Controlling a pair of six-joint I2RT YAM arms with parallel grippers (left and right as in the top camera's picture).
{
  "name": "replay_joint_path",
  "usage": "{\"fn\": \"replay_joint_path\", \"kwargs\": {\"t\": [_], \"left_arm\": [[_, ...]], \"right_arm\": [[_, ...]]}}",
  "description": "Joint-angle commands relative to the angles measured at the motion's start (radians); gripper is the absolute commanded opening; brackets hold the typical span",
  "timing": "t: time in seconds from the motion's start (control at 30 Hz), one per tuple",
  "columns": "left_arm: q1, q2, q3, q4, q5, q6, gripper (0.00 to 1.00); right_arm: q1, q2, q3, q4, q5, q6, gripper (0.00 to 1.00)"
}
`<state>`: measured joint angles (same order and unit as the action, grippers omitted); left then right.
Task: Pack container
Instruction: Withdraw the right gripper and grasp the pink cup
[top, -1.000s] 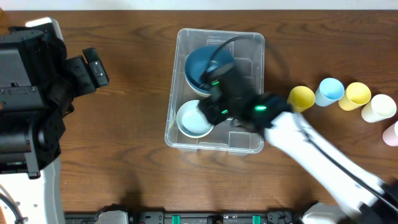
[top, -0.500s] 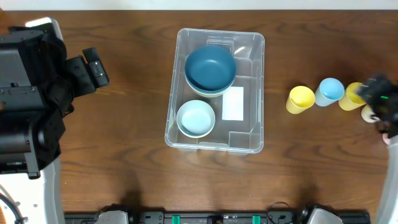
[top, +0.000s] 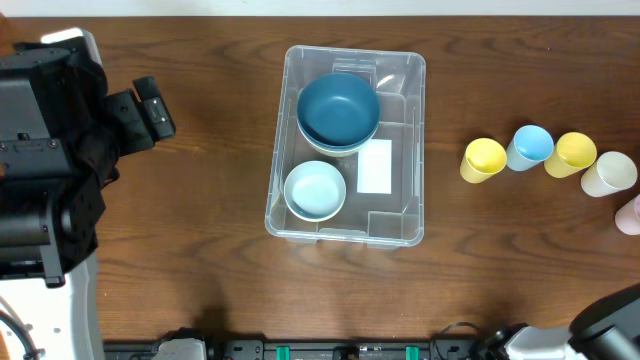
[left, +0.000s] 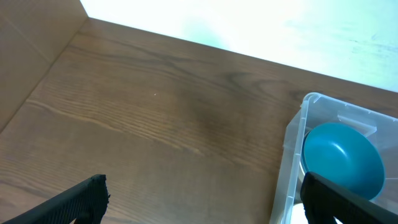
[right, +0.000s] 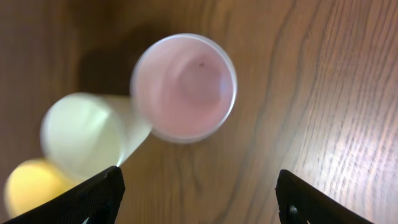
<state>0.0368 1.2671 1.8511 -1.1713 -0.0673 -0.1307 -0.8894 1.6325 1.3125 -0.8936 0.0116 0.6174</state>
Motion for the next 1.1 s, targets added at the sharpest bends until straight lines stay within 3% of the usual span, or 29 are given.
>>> {"fn": "replay_joint_path", "kwargs": {"t": [0.0, 0.4, 0.5, 0.67, 0.93, 1.07], "left_arm": [[0.003, 0.000, 0.002, -0.003, -0.012, -0.002, 0.98], [0.003, 0.000, 0.002, -0.003, -0.012, -0.002, 0.98], [0.003, 0.000, 0.002, -0.003, -0.012, -0.002, 0.98], [0.003, 0.000, 0.002, -0.003, -0.012, -0.002, 0.98], [0.003, 0.000, 0.002, -0.003, -0.012, -0.002, 0.98], [0.003, 0.000, 0.002, -0.003, -0.012, -0.002, 0.98]], "right_arm": [[-0.027, 0.053, 0.000, 0.001, -0.008, 0.014, 0.79], [-0.099, 0.171, -0.001, 0.049, 0.025, -0.028, 0.75], [-0.099, 0.217, -0.001, 0.050, 0.025, -0.032, 0.65], [-0.098, 0.251, -0.001, 0.045, 0.022, -0.055, 0.26], [-0.082, 0.126, -0.001, -0.002, 0.074, -0.044, 0.01], [-0.018, 0.021, -0.001, -0.040, 0.038, -0.026, 0.01]]}}
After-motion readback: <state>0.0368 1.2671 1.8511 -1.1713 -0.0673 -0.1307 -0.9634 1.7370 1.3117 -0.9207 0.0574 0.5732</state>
